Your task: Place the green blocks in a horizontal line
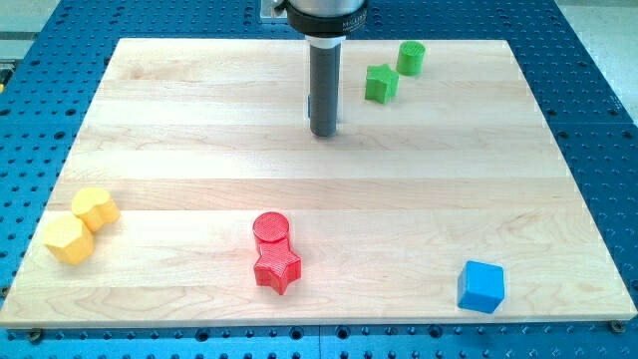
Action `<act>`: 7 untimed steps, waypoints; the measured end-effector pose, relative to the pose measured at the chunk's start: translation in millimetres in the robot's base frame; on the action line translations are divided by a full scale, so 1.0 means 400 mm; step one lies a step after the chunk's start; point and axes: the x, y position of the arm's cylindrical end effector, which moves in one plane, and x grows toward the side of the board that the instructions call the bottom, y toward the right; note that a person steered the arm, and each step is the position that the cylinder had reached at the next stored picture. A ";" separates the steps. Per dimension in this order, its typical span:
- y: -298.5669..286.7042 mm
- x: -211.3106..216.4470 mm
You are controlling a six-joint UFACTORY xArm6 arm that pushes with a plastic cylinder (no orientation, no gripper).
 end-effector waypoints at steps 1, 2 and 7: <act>-0.001 -0.006; -0.001 -0.009; 0.085 -0.183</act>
